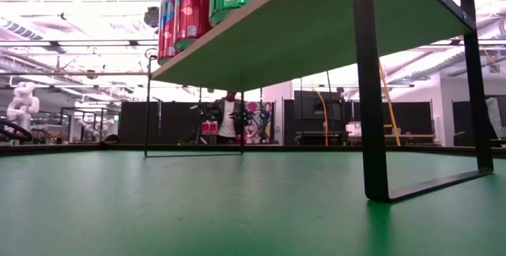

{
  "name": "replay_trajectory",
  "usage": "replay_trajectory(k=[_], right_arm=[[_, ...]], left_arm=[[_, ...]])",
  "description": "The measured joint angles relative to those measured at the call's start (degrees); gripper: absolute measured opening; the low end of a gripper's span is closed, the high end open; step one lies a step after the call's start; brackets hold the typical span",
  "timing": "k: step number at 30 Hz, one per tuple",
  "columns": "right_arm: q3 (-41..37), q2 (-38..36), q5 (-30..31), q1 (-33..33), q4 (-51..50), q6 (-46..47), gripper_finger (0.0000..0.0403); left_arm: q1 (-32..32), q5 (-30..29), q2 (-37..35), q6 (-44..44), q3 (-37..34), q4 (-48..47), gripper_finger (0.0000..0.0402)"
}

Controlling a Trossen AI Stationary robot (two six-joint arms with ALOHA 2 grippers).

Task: Place canned beverage on shelf
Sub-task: Put the green soda can on the shelf aligned with the other green soda can

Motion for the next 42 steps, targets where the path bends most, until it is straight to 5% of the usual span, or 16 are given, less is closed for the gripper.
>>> replay_trajectory(k=[17,24,30,42], right_arm=[[0.0,0.02,-1.59,-1.09,5.85,-11.75,0.0291],[-0.02,0.03,-3.32,-2.77,5.85,-11.86,0.0291],[-0.02,0.02,-4.62,-3.29,5.81,-11.47,0.0306],[0.0,-0.05,0.06,-2.91,5.27,-0.45,0.0336]], left_arm=[[2.28,8.94,0.12,-0.35,0.0,-0.12,0.0386],[2.61,8.31,0.57,-0.31,0.02,0.17,0.0334],[2.59,7.8,0.57,-0.09,0.02,-0.35,0.0288],[1.92,5.23,0.57,0.93,-0.01,1.4,0.0285]])
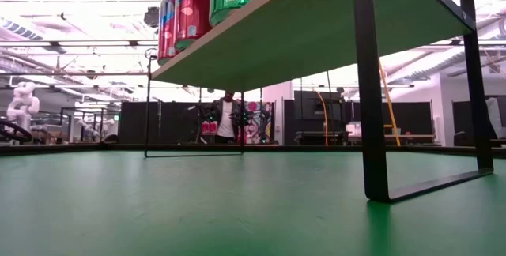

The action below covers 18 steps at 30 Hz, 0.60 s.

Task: Place canned beverage on shelf
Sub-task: Put the green soda can on the shelf aligned with the other green soda can

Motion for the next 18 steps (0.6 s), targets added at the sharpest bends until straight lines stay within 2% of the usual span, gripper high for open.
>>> replay_trajectory(k=[5,10,14,18], right_arm=[[0.0,-0.04,2.09,0.23,-3.25,8.93,0.0337],[-1.39,-0.05,7.57,0.23,-4.93,15.69,0.0338],[-3.21,0.02,12.05,0.43,-2.5,19.92,0.0337],[-4.29,0.0,15.55,0.5,0.97,20.21,0.0333]], left_arm=[[-1.01,-4.06,0.06,3.65,-0.04,2.0,0.0285],[-2.0,-6.53,0.07,6.62,-0.04,5.48,0.0285],[-2.82,-10.7,0.07,8.76,-0.04,7.4,0.0285],[-3.11,-14.58,0.33,12.12,-0.04,12.3,0.0285]])
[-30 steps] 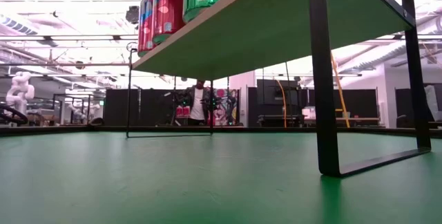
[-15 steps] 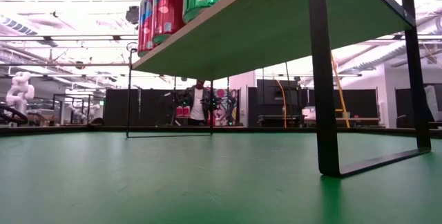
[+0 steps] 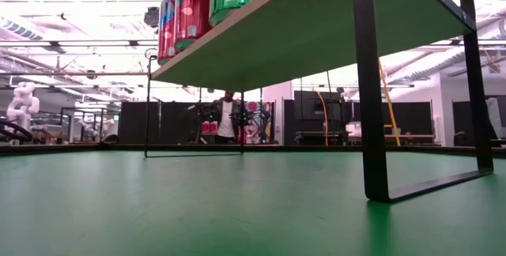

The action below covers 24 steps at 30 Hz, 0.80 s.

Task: Place canned beverage on shelf
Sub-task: Put the green soda can on the shelf aligned with the other green soda can

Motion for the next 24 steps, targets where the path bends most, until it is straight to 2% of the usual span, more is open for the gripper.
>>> replay_trajectory(k=[6,15,24], right_arm=[[-0.06,0.0,-0.25,-0.02,3.24,-0.26,0.0332],[-0.1,-0.11,-0.44,-0.03,9.31,-4.31,0.0333],[-0.1,-0.11,-1.8,-0.07,9.76,-4.7,0.0318]], left_arm=[[-0.53,-5.08,0.82,2.87,0.04,3.37,0.0285],[-0.21,-9.55,3.51,4.41,0.07,6.95,0.0285],[-0.12,-10.21,4.06,5.16,0.11,7.85,0.0285]])
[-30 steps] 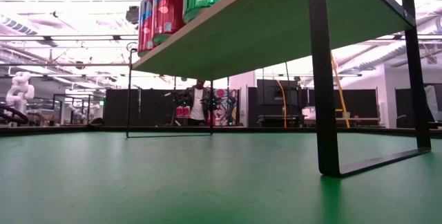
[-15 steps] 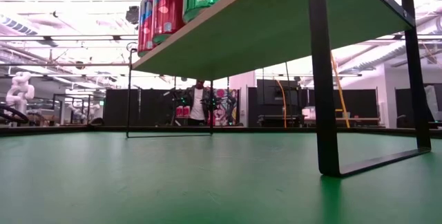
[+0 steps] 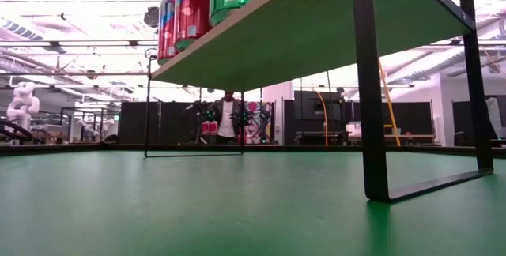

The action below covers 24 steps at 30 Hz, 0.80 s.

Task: Place canned beverage on shelf
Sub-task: Put the green soda can on the shelf aligned with the other green soda can

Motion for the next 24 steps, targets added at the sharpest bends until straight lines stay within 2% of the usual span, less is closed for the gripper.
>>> replay_trajectory(k=[10,24], right_arm=[[0.0,-1.17,-1.95,0.02,2.26,0.25,0.0358],[0.11,-2.2,-4.48,-0.27,1.28,0.23,0.036]], left_arm=[[-0.06,-0.4,0.07,2.66,0.0,0.73,0.0285],[0.01,-0.61,0.07,2.55,-0.09,0.67,0.0285]])
